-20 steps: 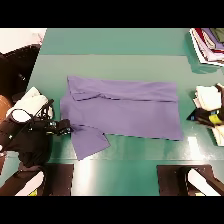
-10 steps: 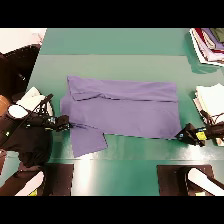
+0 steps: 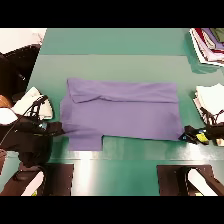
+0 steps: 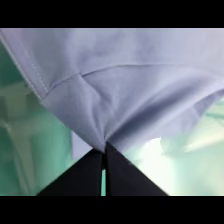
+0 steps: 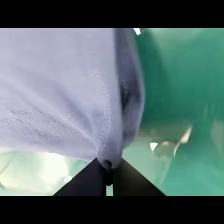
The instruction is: Fold the shirts.
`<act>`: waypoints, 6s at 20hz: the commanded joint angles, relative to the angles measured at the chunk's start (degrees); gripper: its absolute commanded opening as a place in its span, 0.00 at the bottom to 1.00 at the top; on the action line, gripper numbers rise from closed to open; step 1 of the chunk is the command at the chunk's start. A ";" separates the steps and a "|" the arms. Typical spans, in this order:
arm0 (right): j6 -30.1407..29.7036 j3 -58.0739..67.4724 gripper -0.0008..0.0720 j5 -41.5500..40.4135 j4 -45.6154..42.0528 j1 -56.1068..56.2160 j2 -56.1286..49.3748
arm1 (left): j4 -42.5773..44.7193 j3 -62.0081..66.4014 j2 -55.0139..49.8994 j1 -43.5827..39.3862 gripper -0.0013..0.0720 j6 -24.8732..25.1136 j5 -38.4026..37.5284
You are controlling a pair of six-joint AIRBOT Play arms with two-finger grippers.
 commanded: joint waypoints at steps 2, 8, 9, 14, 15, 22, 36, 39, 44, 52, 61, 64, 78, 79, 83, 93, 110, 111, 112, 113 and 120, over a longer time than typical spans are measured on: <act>0.66 -0.02 0.04 11.06 -6.71 0.15 11.23 | 0.24 1.11 9.40 0.04 0.04 -4.87 -13.49; 2.27 8.24 0.04 9.44 -6.69 5.31 10.91 | 1.36 11.13 3.96 0.04 0.04 -2.71 -3.02; 2.27 11.43 0.04 7.96 -6.67 7.13 8.02 | 1.33 12.33 1.36 0.04 0.05 -1.92 -0.70; 3.58 28.96 0.04 0.52 -6.62 14.99 -10.75 | 1.77 19.80 -16.72 0.07 0.05 1.75 11.98; 3.58 32.22 0.04 -0.02 -6.60 16.17 -14.49 | 1.70 21.46 -20.28 0.04 0.05 1.79 14.23; 3.48 48.59 0.05 -1.92 -3.52 18.82 -35.01 | 1.42 27.74 -35.95 0.07 0.05 3.04 25.18; -6.40 35.65 0.81 -0.57 13.81 2.75 -36.50 | -2.51 31.89 -36.41 0.04 0.07 3.10 15.74; -10.47 30.38 0.80 -4.07 20.59 2.99 -36.54 | -7.39 31.89 -36.41 -0.35 0.06 3.28 16.20; -10.93 32.94 0.57 -5.46 23.37 9.68 -41.48 | -7.78 31.89 -36.79 -9.18 0.05 2.78 20.41; -10.88 43.85 0.04 -1.01 23.34 12.26 -35.17 | -10.80 39.43 -47.52 -24.90 0.05 1.27 26.58; -2.80 64.74 0.04 3.52 23.45 21.70 -27.08 | -13.00 62.12 -67.45 -35.52 0.05 -1.05 23.63; -1.42 68.89 0.04 3.10 23.45 26.91 -27.98 | -13.11 64.15 -70.36 -36.76 0.05 -1.79 22.84; -2.03 76.37 0.04 -6.32 33.94 49.09 -37.53 | 3.06 66.07 -54.86 -18.38 0.05 -1.03 12.15; -2.49 76.37 0.04 -8.44 33.97 52.00 -38.71 | 4.83 66.07 -51.65 -15.02 0.05 -0.68 11.19; -5.03 76.39 0.07 -19.34 33.90 64.81 -45.55 | 8.39 66.07 -41.51 -3.58 0.05 0.33 9.25; -6.21 72.39 0.52 -13.18 23.15 62.12 -47.56 | 7.61 66.05 -36.85 3.98 0.05 1.64 3.65; -4.37 53.99 0.84 -10.69 37.11 44.65 -56.89 | 6.82 65.88 -37.92 -3.96 0.05 1.75 7.19; -4.35 56.24 0.76 -9.70 37.18 46.07 -58.73 | 6.78 65.88 -38.07 -4.37 0.05 1.75 6.99; -4.35 58.23 0.73 -8.85 37.16 47.23 -60.08 | 6.78 65.88 -38.10 -4.81 0.05 1.75 6.84; -4.37 60.22 0.54 -8.24 36.83 48.33 -61.13 | 6.64 65.88 -38.10 -5.01 0.05 1.75 6.95; -4.37 66.42 0.04 -10.51 35.69 45.72 -57.55 | 2.78 65.88 -38.10 -5.01 0.05 1.68 6.84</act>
